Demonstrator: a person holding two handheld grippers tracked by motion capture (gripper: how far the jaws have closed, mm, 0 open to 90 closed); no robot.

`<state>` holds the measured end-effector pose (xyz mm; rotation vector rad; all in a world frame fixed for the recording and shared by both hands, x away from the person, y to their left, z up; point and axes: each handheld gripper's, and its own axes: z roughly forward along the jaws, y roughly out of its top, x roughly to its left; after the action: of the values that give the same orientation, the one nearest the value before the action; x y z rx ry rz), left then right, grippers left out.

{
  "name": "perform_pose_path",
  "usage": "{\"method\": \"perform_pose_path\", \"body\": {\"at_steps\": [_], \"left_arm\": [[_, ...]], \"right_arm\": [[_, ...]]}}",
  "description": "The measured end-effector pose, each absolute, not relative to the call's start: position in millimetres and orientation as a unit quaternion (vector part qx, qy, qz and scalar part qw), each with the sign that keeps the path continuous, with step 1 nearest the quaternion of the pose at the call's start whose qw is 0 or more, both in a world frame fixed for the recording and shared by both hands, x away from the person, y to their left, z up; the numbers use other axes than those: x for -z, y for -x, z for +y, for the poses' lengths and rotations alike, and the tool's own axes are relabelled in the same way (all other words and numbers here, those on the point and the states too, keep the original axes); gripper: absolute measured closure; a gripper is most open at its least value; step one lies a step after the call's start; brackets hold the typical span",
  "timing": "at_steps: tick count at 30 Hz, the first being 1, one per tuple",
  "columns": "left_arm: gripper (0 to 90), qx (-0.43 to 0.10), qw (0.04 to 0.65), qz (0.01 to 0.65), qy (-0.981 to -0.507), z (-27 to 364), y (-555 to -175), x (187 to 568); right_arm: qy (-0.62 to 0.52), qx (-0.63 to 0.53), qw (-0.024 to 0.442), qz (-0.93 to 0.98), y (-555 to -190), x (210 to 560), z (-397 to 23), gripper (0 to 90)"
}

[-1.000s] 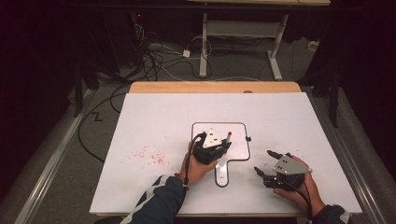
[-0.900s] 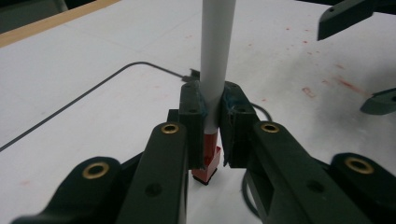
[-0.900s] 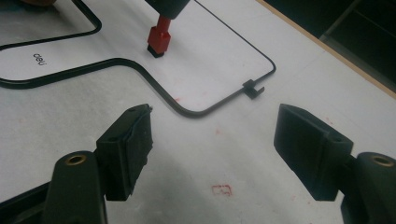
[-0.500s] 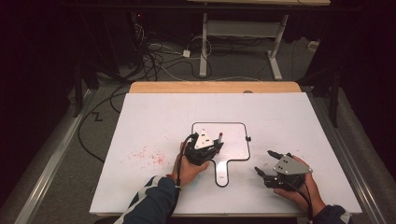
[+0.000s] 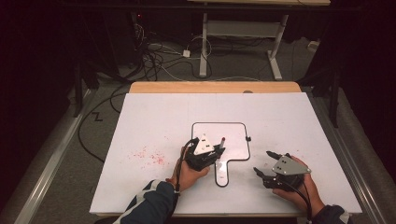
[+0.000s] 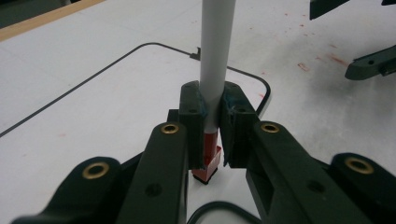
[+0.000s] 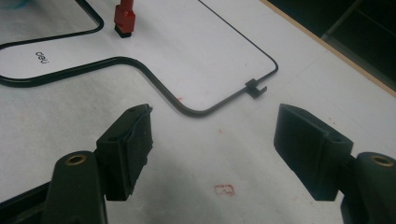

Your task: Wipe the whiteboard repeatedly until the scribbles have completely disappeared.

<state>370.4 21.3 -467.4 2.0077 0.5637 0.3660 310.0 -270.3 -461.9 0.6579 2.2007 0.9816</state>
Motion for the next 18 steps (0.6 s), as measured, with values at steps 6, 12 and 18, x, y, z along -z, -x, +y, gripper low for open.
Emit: {"method": "perform_pose_path", "body": {"at_steps": [6, 12, 18], "left_arm": [[78.8, -0.152, 0.485, 0.236, -0.828, 27, -374, 465], [78.7, -0.153, 0.487, 0.228, -0.829, 32, -371, 461], [78.7, -0.150, 0.493, 0.220, -0.828, 30, -367, 458]], "right_arm": [[-0.253, -0.376, 0.317, 0.833, -310, 461, -273, 28.6], [-0.255, -0.378, 0.316, 0.832, -311, 461, -272, 28.6], [-0.269, -0.393, 0.304, 0.825, -312, 457, -275, 30.0]]}}
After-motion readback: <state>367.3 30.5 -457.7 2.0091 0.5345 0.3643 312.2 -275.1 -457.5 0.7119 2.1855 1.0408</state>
